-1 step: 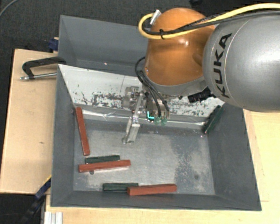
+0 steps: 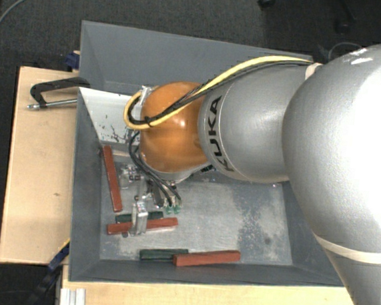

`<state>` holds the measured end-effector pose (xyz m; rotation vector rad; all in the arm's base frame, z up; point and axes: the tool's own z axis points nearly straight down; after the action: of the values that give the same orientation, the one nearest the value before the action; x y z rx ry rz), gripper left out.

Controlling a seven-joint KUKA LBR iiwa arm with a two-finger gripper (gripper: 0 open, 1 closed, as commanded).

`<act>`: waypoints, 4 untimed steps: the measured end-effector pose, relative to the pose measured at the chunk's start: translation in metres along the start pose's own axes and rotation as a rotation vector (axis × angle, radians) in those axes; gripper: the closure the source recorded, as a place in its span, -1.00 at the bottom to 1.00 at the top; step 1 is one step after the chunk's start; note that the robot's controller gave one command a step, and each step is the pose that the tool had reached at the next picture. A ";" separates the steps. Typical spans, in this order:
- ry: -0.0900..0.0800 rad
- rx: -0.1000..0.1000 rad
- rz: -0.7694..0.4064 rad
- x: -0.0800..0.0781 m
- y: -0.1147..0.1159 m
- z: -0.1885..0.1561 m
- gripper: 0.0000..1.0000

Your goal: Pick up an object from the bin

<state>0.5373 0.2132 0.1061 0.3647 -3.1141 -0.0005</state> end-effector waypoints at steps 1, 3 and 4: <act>-0.008 0.000 -0.104 0.042 -0.018 0.036 -1.00; -0.007 0.000 -0.287 -0.021 -0.013 0.030 1.00; -0.023 0.004 -0.404 -0.058 -0.030 -0.092 1.00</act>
Offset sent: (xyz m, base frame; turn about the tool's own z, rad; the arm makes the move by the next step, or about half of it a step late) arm -0.0373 -0.0275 -0.0361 -0.1056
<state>0.6016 0.1977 0.1979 0.9897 -2.9995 -0.0007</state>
